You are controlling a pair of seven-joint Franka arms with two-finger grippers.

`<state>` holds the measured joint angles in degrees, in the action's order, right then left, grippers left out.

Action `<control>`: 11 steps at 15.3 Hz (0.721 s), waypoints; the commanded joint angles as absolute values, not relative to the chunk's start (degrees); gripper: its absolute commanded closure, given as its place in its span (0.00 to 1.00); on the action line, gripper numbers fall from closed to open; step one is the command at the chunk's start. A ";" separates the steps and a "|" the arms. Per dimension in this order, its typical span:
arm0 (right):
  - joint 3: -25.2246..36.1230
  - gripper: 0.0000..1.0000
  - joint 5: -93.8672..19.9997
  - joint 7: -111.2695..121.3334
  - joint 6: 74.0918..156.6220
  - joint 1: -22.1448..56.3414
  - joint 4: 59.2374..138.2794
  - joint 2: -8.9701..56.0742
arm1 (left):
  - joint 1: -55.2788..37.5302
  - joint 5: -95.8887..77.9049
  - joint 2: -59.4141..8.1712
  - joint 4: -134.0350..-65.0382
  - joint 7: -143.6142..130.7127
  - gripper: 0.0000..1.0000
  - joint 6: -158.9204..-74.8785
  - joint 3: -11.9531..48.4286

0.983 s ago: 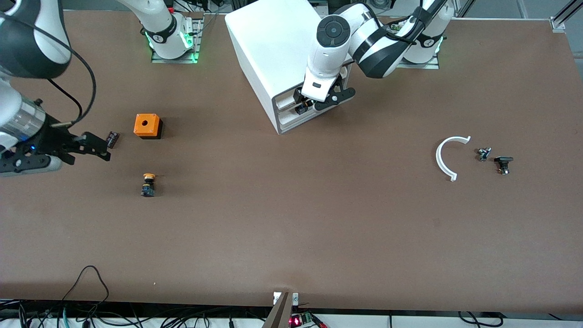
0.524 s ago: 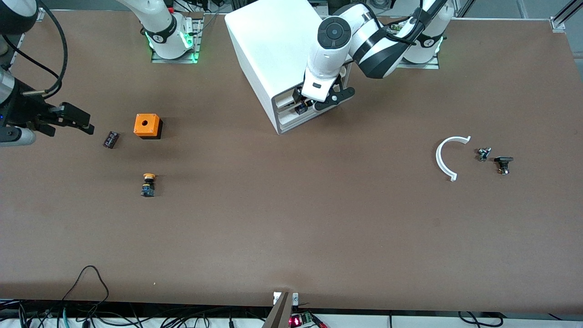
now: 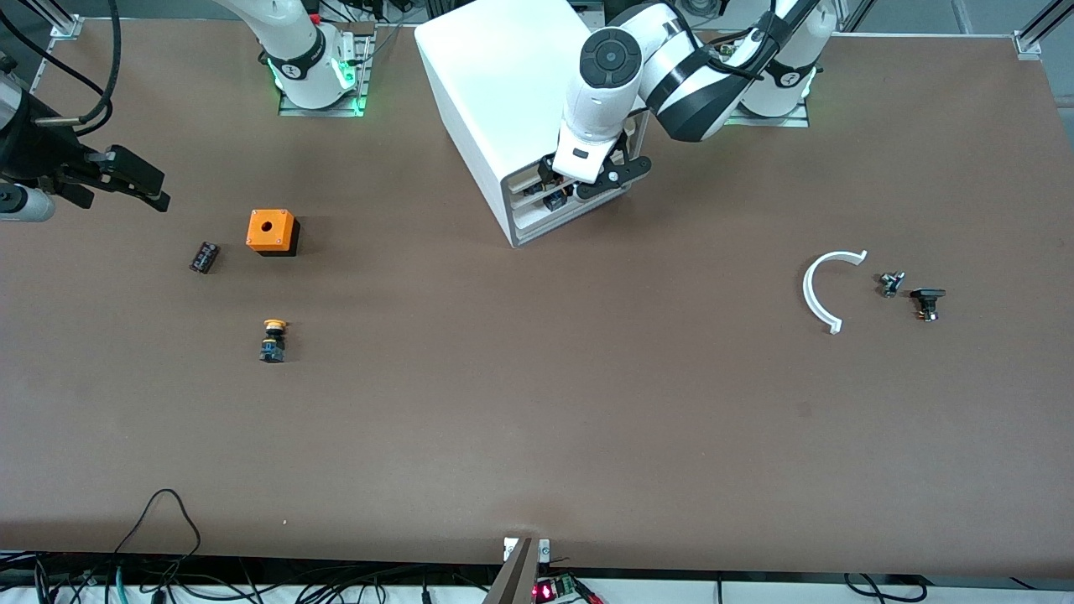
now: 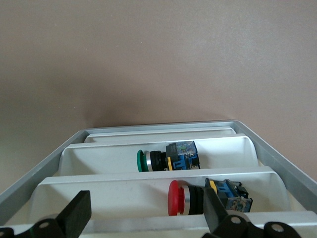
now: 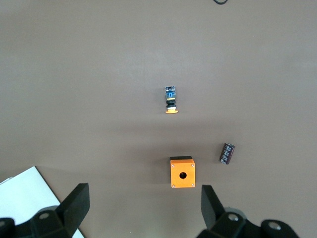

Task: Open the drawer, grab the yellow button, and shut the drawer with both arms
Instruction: 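Push the drawer fully shut with the left gripper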

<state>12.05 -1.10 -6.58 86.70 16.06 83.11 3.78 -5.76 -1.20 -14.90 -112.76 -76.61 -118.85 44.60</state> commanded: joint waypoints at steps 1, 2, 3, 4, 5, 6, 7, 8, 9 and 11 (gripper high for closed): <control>12.04 0.00 -0.44 -5.71 86.22 15.73 82.88 3.95 | -5.36 -3.34 -15.12 -110.92 -76.20 0.00 -116.20 45.88; 12.04 0.00 -0.35 -5.71 86.57 15.65 82.88 3.96 | -5.19 -3.34 -15.20 -109.53 -76.03 0.00 -114.63 45.79; 12.13 0.00 -0.44 -5.89 86.66 15.56 82.88 3.96 | -5.10 -3.34 -15.21 -107.86 -75.94 0.00 -112.26 45.79; 12.13 0.00 -0.35 -5.98 86.66 15.30 82.79 3.96 | -4.84 -3.34 -15.21 -106.28 -74.98 0.00 -110.15 45.70; 12.22 0.00 -0.35 -6.41 86.75 15.29 82.71 4.04 | -4.75 -3.34 -15.21 -104.52 -72.80 0.00 -107.95 45.36; 12.22 0.00 -0.35 -6.50 86.75 15.29 82.62 4.30 | -4.14 -3.34 -15.21 -102.76 -70.42 0.00 -105.67 45.09; 12.13 0.00 -0.35 -6.76 86.75 15.47 82.27 4.39 | -2.74 -3.34 -15.21 -100.92 -67.88 0.00 -103.21 45.09; 12.13 0.00 -0.35 -6.68 86.66 15.64 82.09 4.39 | -1.25 -3.25 -15.21 -99.33 -64.98 0.00 -100.92 45.09; 12.13 0.00 -0.35 -6.16 86.75 15.64 82.00 4.39 | -0.01 -3.16 -15.21 -97.40 -60.60 0.00 -98.64 45.09; 12.13 0.00 -0.35 -6.06 86.92 15.47 80.25 5.27 | 2.71 -2.47 -15.21 -94.06 -51.99 0.00 -95.03 45.00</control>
<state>12.41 -1.05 -6.45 87.20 15.75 82.91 4.09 -0.14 -1.31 -14.75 -98.13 -60.35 -99.41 44.62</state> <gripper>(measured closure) 0.000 0.000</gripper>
